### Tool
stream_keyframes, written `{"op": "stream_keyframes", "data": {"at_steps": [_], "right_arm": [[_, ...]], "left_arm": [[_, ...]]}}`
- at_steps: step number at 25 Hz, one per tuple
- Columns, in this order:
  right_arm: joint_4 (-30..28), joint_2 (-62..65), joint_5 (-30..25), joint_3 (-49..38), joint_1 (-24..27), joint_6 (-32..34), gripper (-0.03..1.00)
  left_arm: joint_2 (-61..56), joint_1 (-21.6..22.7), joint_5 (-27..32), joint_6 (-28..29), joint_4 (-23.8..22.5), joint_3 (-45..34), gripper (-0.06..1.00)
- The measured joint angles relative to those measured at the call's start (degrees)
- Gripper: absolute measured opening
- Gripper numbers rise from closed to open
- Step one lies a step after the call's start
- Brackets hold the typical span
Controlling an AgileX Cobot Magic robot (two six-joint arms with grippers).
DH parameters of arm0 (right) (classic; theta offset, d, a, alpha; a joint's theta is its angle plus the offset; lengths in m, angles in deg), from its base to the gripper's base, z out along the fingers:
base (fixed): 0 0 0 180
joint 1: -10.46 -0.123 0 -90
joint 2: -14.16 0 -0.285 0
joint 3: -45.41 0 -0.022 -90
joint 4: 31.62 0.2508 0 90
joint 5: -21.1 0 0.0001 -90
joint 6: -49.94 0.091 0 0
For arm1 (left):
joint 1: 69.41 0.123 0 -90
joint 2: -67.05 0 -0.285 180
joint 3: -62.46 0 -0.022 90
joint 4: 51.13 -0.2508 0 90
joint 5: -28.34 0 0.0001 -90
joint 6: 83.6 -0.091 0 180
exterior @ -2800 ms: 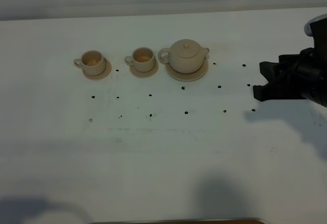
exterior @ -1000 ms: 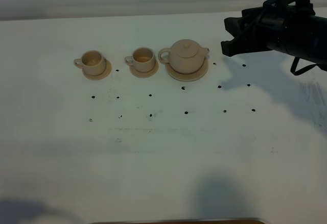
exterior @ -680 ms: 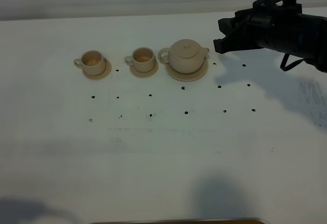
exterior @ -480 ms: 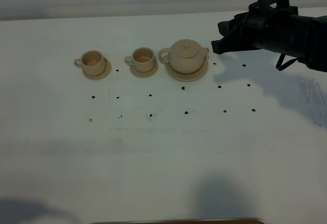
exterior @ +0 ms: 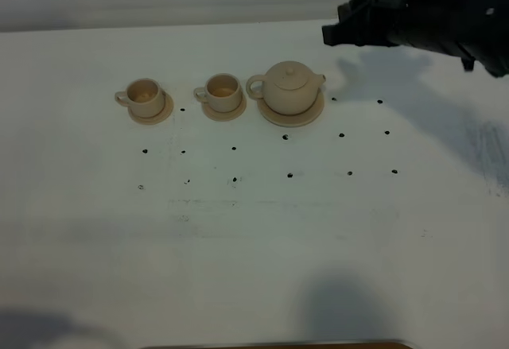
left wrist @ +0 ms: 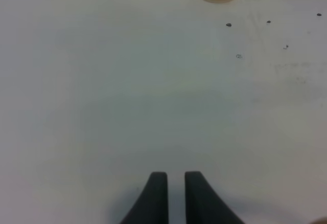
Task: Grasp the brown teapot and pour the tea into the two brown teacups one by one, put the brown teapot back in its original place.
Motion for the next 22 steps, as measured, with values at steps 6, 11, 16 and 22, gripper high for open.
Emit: {"op": "stream_keyframes", "data": {"at_steps": [6, 11, 16, 22], "right_arm": [[-25.82, -4.09, -2.96, 3.94, -2.04, 27.09, 0.37], [-33.66, -7.75, -4.64, 8.11, -2.04, 34.93, 0.37], [-41.51, -9.49, -5.86, 9.69, -2.04, 41.87, 0.37], [-42.44, -9.55, -7.97, 10.90, -2.04, 42.88, 0.37]], "left_arm": [[0.00, 0.00, 0.00, 0.00, 0.00, 0.00, 0.07], [0.00, 0.00, 0.00, 0.00, 0.00, 0.00, 0.07], [0.00, 0.00, 0.00, 0.00, 0.00, 0.00, 0.07], [0.00, 0.00, 0.00, 0.00, 0.00, 0.00, 0.07]]}}
